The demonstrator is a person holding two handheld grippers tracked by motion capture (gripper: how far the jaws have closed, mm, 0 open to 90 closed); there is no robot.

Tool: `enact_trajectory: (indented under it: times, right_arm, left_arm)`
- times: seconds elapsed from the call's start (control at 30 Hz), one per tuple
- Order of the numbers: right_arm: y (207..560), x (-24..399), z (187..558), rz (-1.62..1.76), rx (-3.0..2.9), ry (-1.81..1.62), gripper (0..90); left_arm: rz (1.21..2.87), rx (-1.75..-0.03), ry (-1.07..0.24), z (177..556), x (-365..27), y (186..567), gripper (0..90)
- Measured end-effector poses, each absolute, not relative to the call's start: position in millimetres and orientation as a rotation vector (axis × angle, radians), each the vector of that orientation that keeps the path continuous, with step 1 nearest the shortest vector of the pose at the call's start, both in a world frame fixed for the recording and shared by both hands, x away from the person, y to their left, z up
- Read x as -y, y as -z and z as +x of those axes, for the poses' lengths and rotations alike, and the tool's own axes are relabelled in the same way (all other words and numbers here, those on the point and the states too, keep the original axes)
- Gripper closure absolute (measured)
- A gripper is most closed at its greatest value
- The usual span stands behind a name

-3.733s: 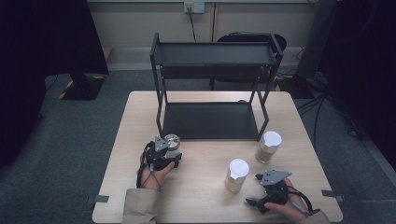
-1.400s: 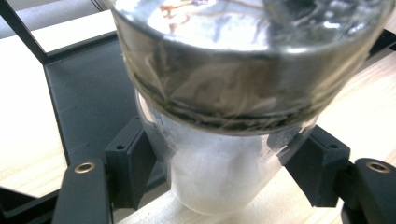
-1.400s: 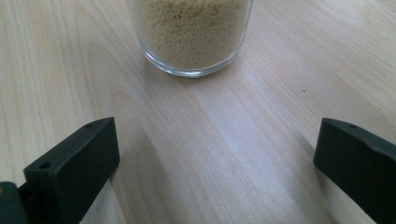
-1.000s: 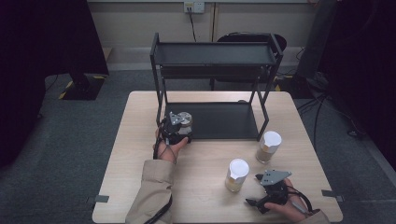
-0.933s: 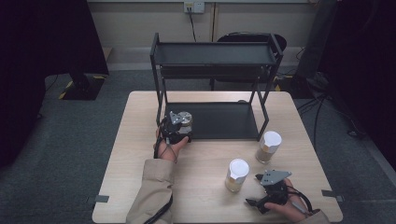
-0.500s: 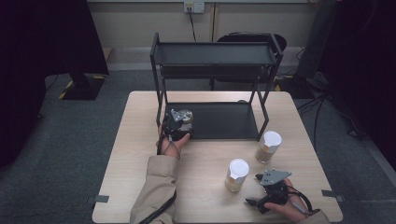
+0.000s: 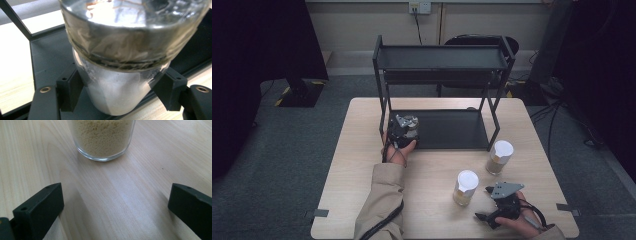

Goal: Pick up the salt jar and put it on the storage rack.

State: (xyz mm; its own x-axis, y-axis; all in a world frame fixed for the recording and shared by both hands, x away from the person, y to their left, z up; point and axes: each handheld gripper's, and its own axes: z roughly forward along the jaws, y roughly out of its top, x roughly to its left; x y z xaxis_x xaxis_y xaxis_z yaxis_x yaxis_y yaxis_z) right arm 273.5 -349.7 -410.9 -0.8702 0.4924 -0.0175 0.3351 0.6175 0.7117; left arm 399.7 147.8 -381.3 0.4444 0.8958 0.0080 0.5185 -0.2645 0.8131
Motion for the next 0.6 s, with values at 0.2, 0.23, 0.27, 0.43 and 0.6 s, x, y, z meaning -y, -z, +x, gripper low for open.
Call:
enact_trajectory:
  times: [0.2,0.23,0.27,0.43,0.6]
  right_arm:
    - [410.9,349.7,273.5,0.683,-2.63,-1.093,0.0]
    - [410.9,349.7,273.5,0.682,-2.631,-1.093,0.0]
    - [410.9,349.7,273.5,0.683,-2.63,-1.093,0.0]
    - [410.9,349.7,273.5,0.682,-2.63,-1.093,0.0]
    - [410.9,349.7,273.5,0.682,-2.63,-1.093,0.0]
  left_arm:
    - [1.927,-1.197,-0.629,401.4,-144.2,384.0,30.7]
    - [1.924,-1.201,-0.63,401.7,-143.3,384.7,30.8]
    - [1.931,-1.198,-0.628,402.9,-143.6,384.6,30.7]
    - [1.929,-1.208,-0.624,405.6,-143.3,387.4,30.7]
    - [1.921,-1.224,-0.628,406.4,-142.8,390.7,30.7]
